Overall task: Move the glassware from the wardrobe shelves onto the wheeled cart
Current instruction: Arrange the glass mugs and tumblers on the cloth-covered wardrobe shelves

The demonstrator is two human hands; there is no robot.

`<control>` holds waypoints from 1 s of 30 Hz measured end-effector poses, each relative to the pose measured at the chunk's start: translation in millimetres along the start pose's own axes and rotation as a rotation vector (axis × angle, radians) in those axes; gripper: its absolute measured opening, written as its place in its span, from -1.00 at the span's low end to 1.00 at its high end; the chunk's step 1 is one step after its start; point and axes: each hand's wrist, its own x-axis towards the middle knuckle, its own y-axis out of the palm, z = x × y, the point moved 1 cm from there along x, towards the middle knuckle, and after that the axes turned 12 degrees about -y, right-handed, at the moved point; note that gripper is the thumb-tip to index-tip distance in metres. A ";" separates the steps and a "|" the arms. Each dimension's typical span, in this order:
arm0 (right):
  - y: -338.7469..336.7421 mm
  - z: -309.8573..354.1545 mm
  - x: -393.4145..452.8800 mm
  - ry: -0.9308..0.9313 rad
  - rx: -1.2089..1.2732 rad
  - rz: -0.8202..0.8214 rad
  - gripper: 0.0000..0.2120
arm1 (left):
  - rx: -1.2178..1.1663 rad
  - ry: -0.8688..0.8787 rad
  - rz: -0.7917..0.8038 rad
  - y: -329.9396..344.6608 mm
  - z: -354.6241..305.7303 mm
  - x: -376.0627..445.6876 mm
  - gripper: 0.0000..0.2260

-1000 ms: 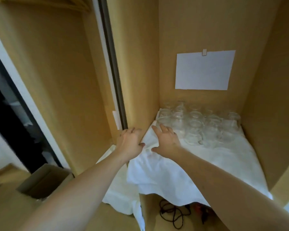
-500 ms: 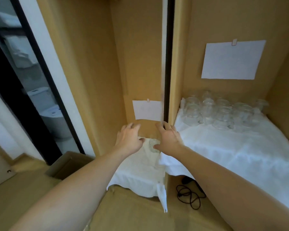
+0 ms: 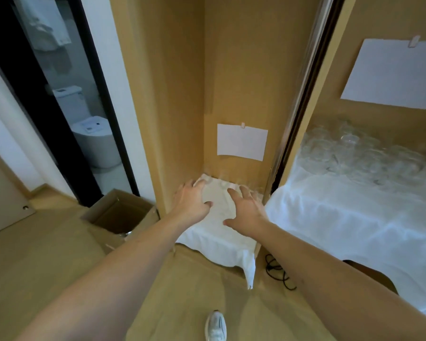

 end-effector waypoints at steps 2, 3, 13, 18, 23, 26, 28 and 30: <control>10.9 1.2 13.5 -0.010 0.008 0.017 -0.12 | 0.009 -0.023 -0.006 2.9 11.7 11.8 -0.41; 16.3 1.1 21.3 -0.010 0.009 0.027 -0.12 | 0.017 -0.034 -0.008 4.4 17.7 17.8 -0.42; 61.7 -8.5 120.8 0.039 0.133 0.082 -0.11 | 0.104 -0.117 0.074 21.9 51.0 93.8 -0.40; 70.2 -31.6 162.9 0.079 0.190 0.093 -0.11 | 0.130 -0.113 0.136 36.5 42.7 143.2 -0.41; 73.9 -65.8 186.8 0.146 0.243 0.112 -0.13 | 0.131 -0.066 0.187 60.0 23.4 189.7 -0.39; 75.8 -84.7 197.6 0.208 0.251 0.112 -0.14 | 0.139 -0.041 0.221 77.4 15.9 210.3 -0.36; 80.4 -93.6 203.6 0.236 0.269 0.105 -0.15 | 0.140 -0.022 0.246 88.1 12.6 223.5 -0.36; 87.1 -100.3 211.7 0.265 0.301 0.111 -0.15 | 0.128 -0.012 0.268 97.7 9.8 238.3 -0.36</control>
